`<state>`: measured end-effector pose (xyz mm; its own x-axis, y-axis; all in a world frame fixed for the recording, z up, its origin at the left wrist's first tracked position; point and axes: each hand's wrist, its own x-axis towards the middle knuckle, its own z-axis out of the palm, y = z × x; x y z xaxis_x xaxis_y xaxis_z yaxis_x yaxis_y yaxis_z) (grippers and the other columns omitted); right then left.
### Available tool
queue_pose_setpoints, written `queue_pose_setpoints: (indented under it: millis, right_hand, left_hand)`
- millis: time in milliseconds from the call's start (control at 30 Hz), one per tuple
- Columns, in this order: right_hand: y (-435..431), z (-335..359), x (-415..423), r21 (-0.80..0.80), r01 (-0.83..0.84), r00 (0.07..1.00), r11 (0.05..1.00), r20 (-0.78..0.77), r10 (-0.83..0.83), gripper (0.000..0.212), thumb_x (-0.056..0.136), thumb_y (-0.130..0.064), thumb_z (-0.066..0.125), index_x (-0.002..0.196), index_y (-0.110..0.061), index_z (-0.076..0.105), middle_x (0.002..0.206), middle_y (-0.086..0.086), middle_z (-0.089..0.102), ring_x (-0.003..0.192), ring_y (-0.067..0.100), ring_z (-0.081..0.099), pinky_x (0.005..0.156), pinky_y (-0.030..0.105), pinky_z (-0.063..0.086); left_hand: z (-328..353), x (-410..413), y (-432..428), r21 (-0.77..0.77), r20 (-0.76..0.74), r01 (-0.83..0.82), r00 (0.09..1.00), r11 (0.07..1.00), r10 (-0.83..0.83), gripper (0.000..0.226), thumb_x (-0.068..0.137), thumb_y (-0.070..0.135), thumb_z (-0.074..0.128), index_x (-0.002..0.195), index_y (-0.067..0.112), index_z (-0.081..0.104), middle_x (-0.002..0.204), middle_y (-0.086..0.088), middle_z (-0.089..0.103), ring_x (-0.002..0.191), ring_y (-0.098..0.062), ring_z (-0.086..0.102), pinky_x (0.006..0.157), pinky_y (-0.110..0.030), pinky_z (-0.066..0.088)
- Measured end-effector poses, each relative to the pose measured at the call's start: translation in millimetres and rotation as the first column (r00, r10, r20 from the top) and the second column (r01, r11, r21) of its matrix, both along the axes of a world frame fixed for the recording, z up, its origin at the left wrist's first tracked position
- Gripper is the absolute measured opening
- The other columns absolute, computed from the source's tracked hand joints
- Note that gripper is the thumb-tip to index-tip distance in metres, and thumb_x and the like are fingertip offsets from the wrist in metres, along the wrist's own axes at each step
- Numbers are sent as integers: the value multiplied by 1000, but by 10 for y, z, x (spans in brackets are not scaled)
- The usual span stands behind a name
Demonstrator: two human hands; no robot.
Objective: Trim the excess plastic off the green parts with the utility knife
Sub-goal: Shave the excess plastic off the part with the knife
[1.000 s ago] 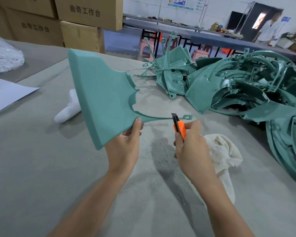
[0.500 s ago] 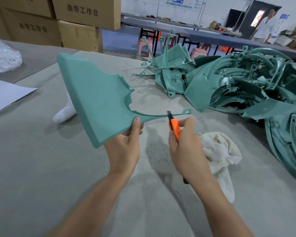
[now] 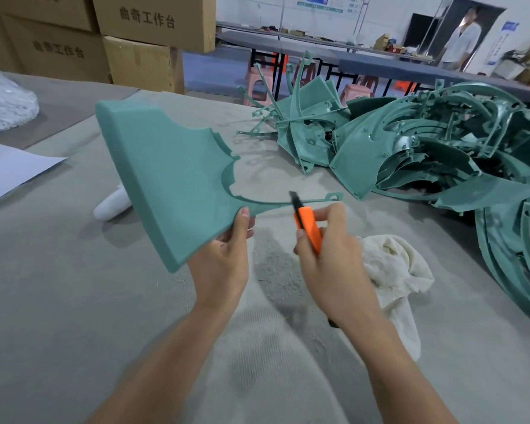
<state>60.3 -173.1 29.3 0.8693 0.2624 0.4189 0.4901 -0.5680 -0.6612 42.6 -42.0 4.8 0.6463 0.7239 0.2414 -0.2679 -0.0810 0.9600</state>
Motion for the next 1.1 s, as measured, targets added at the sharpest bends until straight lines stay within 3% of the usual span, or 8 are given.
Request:
queue_pose_setpoints:
  millis: [267, 367, 500, 667, 767, 900, 1000, 1100]
  right_hand:
    - [-177, 14, 156, -38, 186, 982, 982, 24, -185, 13, 99, -17, 49, 103, -17, 37, 71, 10, 63, 57, 25, 57, 53, 46, 47]
    - [-193, 24, 169, -45, 212, 977, 976, 38, -211, 14, 99, -17, 49, 102, -18, 35, 68, 8, 60, 54, 24, 55, 48, 36, 43]
    - [-92, -1, 84, -68, 148, 989, 987, 36, -146, 15, 100, -14, 48, 100, -16, 33, 59, 5, 49, 49, 23, 47, 43, 36, 29]
    - [121, -36, -71, -56, -67, 996, 996, 51, 70, 15, 99, -13, 49, 100, -19, 35, 56, -5, 45, 45, 16, 44, 45, 32, 33]
    - [61, -9, -26, 13, -31, 999, 999, 43, 30, 16, 99, -14, 52, 101, -21, 38, 61, -5, 52, 46, 12, 47, 44, 29, 38]
    - [-142, 36, 127, -3, 154, 988, 988, 33, -154, 15, 98, -15, 51, 103, -17, 36, 69, 8, 60, 55, 23, 55, 51, 44, 45]
    - [-208, 15, 173, -44, 207, 978, 977, 23, -207, 15, 99, -15, 50, 102, -16, 35, 67, 9, 59, 54, 24, 54, 46, 29, 39]
    - [-211, 8, 168, -47, 225, 974, 973, 40, -223, 15, 99, -15, 49, 100, -16, 35, 64, 8, 57, 51, 23, 52, 45, 27, 39]
  left_hand:
    - [-11, 54, -25, -167, 72, 180, 983, 969, -170, 21, 99, 17, 52, 98, 6, 70, 84, -11, 76, 77, -21, 74, 64, -22, 56]
    - [-30, 51, -21, -79, -1, 222, 975, 972, -222, 22, 100, 23, 50, 97, 16, 70, 85, 5, 76, 79, -11, 73, 72, -16, 54]
    - [-6, 2, -48, -8, -119, 236, 965, 972, -235, 38, 100, 36, 46, 71, 43, 69, 82, 27, 71, 83, 0, 70, 82, -10, 46]
    - [25, -16, -85, 17, -91, 231, 969, 973, -229, 25, 101, 33, 47, 86, 37, 66, 84, 29, 70, 79, 4, 69, 70, -2, 44]
    - [4, 6, -46, 3, -46, 198, 979, 980, -198, 22, 101, 30, 48, 89, 37, 65, 84, 25, 72, 80, -2, 71, 74, -7, 49]
    - [5, 10, -57, 22, -28, 185, 982, 982, -185, 27, 100, 29, 51, 82, 40, 68, 84, 23, 73, 81, -7, 73, 82, -22, 54]
    - [1, 0, -75, 61, -66, 211, 976, 976, -207, 30, 93, 45, 47, 80, 65, 65, 84, 31, 70, 90, -11, 72, 90, -40, 54]
    - [-7, -11, -86, 83, -85, 217, 974, 973, -210, 27, 90, 53, 44, 82, 76, 56, 84, 34, 68, 94, -14, 71, 94, -46, 52]
